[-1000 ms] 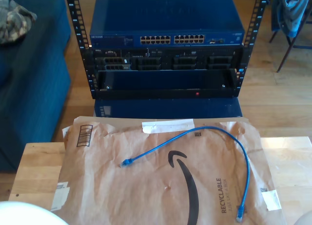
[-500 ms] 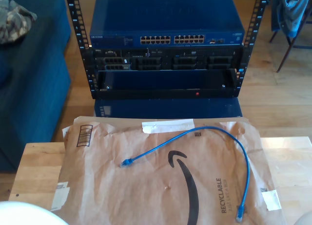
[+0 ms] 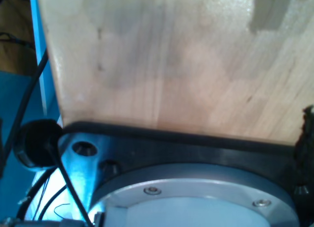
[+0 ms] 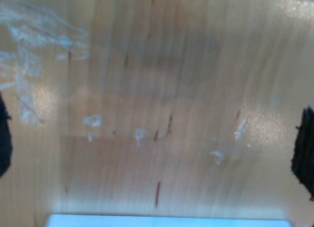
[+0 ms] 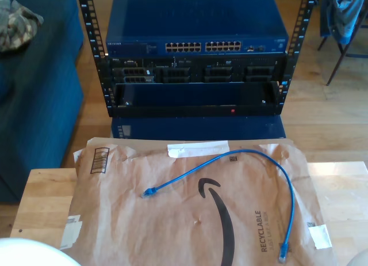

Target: Grab the cable and plug it in

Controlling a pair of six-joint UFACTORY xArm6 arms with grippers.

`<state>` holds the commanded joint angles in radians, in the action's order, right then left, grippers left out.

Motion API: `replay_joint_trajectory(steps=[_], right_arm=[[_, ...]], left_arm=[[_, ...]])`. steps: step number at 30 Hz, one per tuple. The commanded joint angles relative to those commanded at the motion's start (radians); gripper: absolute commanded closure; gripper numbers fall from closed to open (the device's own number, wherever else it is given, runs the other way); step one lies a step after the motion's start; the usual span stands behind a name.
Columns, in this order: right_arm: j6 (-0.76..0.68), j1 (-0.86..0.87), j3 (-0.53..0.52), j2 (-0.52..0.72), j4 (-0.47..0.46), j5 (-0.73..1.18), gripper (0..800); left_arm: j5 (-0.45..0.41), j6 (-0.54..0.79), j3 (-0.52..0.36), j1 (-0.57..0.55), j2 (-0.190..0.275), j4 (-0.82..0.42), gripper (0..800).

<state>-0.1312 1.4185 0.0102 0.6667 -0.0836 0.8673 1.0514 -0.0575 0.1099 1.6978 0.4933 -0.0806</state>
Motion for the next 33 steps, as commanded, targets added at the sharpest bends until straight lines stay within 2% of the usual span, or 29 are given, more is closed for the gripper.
replay_joint_trajectory(steps=[11, 15, 17, 19, 22, 24, 27, 29, 33], right_arm=[[-0.003, 0.0, 0.0, 0.0, 0.0, 0.0, 2], [-0.006, -0.003, 0.041, 0.04, 0.003, 0.049, 3], [-0.02, -0.002, 0.089, 0.071, 0.005, 0.149, 4], [-0.074, -0.003, 0.178, 0.071, 0.005, 0.279, 4], [-0.149, -0.014, 0.295, 0.069, 0.009, 0.396, 4], [-0.206, -0.057, 0.336, 0.069, 0.014, 0.397, 4], [-0.364, -0.226, 0.394, 0.049, 0.011, 0.4, 4], [-0.468, -0.311, 0.431, 0.041, 0.012, 0.4, 4], [-0.689, -0.519, 0.511, 0.005, 0.012, 0.402, 4]], left_arm=[[0.002, -0.002, 0.0, 0.0, 0.0, 0.0, 0], [0.009, -0.003, 0.005, 0.0, 0.005, -0.006, 0], [0.063, -0.006, 0.037, 0.0, 0.023, -0.008, 0], [0.17, -0.006, 0.098, -0.002, 0.041, -0.008, 0], [0.328, -0.044, 0.206, -0.023, 0.041, -0.002, 0], [0.407, -0.114, 0.278, -0.094, 0.043, 0.04, 0], [0.52, -0.249, 0.376, -0.235, 0.034, 0.068, 0], [0.554, -0.328, 0.414, -0.298, 0.034, 0.068, 0], [0.559, -0.47, 0.465, -0.427, 0.035, 0.084, 0]])
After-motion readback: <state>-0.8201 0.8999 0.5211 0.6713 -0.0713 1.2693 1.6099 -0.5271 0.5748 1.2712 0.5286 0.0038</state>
